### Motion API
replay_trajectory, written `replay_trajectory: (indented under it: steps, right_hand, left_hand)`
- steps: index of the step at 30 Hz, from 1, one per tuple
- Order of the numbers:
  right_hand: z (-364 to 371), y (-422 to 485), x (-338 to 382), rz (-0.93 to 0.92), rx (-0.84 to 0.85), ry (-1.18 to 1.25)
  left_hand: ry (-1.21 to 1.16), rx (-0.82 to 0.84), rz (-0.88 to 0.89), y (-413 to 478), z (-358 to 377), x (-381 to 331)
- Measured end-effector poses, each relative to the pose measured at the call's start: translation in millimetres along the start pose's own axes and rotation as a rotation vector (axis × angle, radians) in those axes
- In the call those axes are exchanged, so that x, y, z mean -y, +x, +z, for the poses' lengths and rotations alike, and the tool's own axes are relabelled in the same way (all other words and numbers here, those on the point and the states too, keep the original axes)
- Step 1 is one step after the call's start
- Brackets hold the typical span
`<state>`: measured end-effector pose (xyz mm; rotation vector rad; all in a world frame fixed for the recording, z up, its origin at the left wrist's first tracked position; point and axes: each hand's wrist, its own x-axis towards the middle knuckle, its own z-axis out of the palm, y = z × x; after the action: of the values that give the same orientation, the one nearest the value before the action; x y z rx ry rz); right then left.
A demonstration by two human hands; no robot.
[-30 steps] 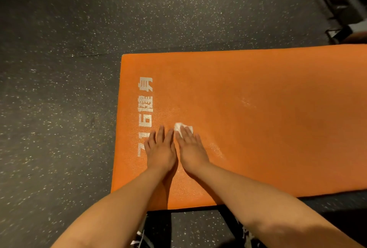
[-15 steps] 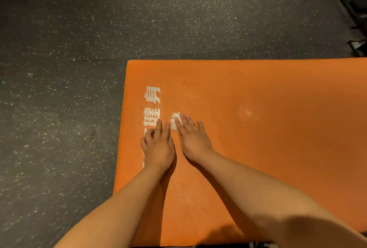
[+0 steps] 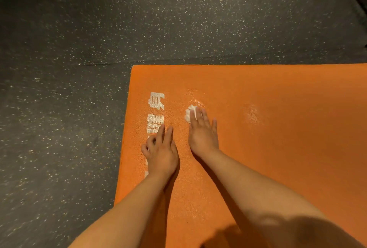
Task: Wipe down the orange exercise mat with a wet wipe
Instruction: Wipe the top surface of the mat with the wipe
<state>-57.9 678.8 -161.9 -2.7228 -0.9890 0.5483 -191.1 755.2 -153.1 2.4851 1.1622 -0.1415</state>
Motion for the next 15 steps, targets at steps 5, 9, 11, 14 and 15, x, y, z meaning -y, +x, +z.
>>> replay_trajectory:
  steps: [5, 9, 11, 14, 15]
  right_hand:
    - [1.5, -26.9, 30.1, -0.212, 0.12, 0.095]
    - [-1.1, -8.7, -0.4, -0.177, 0.048, -0.008]
    - [-9.5, 3.9, -14.2, 0.05, 0.021, 0.019]
    - [-12.6, 10.8, -5.0, 0.131, 0.014, 0.072]
    - [-10.5, 10.2, 4.4, 0.062, 0.034, 0.082]
  left_hand:
    - [-0.009, 0.033, -0.017, 1.4, -7.2, -4.0]
    - [0.01, 0.02, 0.025, 7.6, -16.1, -4.2]
    - [0.03, 0.015, 0.045, 12.4, -16.3, -3.2]
    - [0.041, 0.019, 0.092, 24.1, -12.8, -4.2]
    - [0.037, 0.03, 0.095, 30.6, -12.2, -6.0]
